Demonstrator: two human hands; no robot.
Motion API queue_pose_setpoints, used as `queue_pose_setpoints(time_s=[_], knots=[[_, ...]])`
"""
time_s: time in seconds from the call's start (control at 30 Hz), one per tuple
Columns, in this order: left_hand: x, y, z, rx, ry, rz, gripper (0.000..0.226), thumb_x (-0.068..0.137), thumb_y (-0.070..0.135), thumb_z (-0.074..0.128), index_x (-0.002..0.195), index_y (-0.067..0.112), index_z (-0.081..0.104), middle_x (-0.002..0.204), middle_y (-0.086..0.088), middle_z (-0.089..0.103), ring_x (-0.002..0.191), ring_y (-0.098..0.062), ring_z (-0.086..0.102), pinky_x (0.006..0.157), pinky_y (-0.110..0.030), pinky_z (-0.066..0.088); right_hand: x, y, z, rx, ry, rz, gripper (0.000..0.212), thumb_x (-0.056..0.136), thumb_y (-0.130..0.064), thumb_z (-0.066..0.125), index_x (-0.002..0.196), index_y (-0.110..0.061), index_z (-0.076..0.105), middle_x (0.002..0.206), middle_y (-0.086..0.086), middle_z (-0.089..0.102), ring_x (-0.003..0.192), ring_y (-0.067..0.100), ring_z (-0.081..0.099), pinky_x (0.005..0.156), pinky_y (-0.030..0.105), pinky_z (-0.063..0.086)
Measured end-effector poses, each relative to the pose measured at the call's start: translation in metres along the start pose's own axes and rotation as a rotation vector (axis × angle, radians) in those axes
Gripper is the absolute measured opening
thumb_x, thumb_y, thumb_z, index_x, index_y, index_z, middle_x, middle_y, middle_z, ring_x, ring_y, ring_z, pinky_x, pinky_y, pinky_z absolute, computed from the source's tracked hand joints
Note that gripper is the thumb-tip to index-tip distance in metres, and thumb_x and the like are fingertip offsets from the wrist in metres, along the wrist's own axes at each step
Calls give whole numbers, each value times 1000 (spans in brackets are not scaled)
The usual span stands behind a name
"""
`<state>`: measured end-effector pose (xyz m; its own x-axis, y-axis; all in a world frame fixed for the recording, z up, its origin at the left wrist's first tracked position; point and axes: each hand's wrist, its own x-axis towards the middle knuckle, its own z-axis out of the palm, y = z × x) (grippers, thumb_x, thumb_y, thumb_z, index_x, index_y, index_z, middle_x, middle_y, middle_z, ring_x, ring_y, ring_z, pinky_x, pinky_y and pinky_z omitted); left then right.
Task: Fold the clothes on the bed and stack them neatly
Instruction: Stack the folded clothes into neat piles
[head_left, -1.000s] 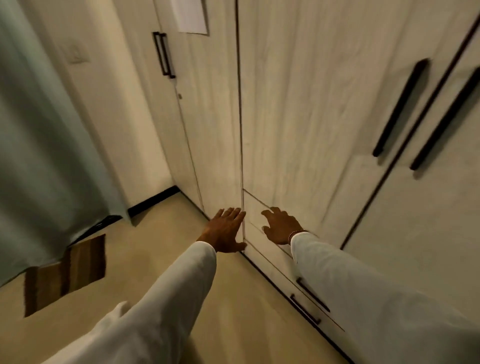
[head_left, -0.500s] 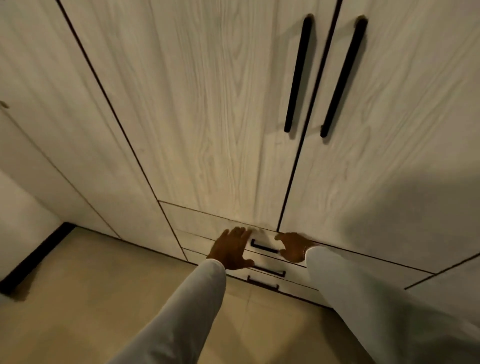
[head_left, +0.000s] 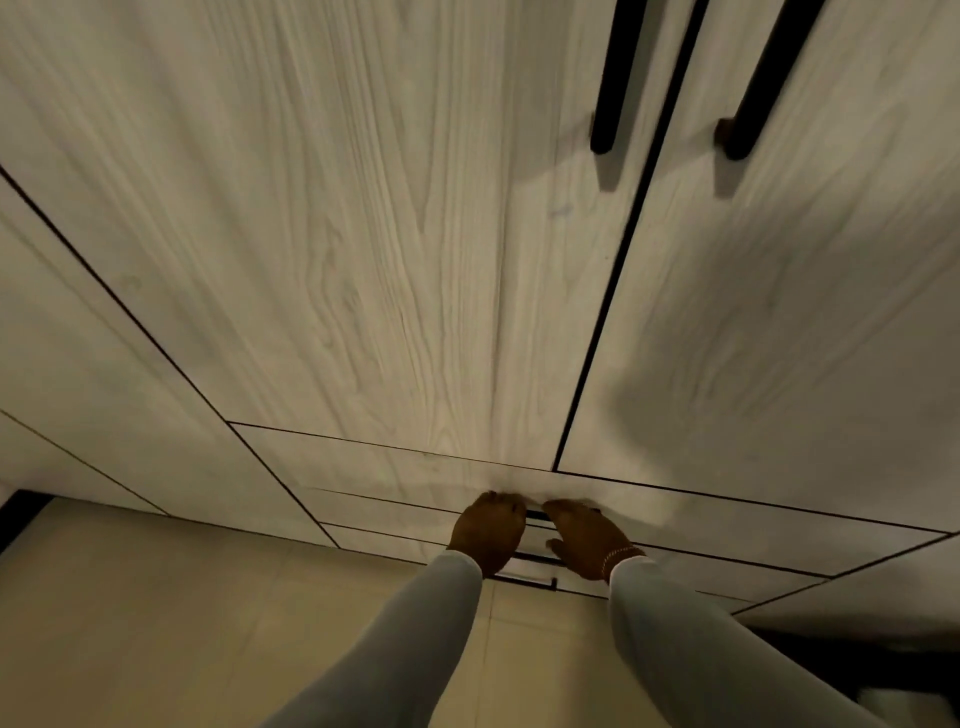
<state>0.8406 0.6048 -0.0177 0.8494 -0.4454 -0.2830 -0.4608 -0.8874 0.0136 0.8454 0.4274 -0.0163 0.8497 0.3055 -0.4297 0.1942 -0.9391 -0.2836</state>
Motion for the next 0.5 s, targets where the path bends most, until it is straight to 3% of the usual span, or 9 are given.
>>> queue_pose_setpoints(time_s=[0.07,0.13,0.2,0.27,0.3,0.4,0.5], knots=[[8,2,7,35,33,17,37,97,10,60,133,2,58,127,-18,65,118,-36,61,106,-43,48,8,4,12,-32,22,-10,51,103,-23,52,151,-13,39,152,12,47,140,28,45,117,37,36],[18,2,12,70,58,69,31,78,17,83,106,9,74,96,-9,76,89,-26,73,87,-34,58,15,8,15,-48,49,-29,45,101,-11,52,145,-13,47,142,12,57,130,30,54,111,36,42],[25,6,11,70,139,113,33,50,24,97,74,16,78,66,1,71,57,-17,69,61,-26,59,21,12,13,-67,44,-44,46,97,-3,55,142,-12,51,136,12,61,125,31,58,108,35,43],[28,10,11,-9,207,129,34,43,25,99,68,18,76,60,3,68,49,-14,65,50,-22,55,27,14,13,-62,19,-56,45,96,-3,57,141,-11,53,132,13,64,122,31,59,105,34,44],[29,12,12,-45,207,122,33,50,24,98,75,18,77,67,1,70,55,-15,67,52,-23,56,29,14,13,-55,1,-62,44,97,-6,58,141,-11,52,131,13,64,121,31,60,104,35,45],[29,12,12,-110,138,96,24,94,10,66,117,6,68,113,-12,70,100,-29,69,88,-36,57,34,10,20,-38,-1,-58,42,99,-22,61,139,-12,54,130,10,66,119,29,61,105,35,45],[32,10,18,-190,183,68,23,95,5,62,117,2,68,115,-17,70,103,-34,68,93,-42,55,33,10,24,-51,18,-56,42,97,-27,64,136,-11,56,128,9,66,118,27,62,103,34,45]])
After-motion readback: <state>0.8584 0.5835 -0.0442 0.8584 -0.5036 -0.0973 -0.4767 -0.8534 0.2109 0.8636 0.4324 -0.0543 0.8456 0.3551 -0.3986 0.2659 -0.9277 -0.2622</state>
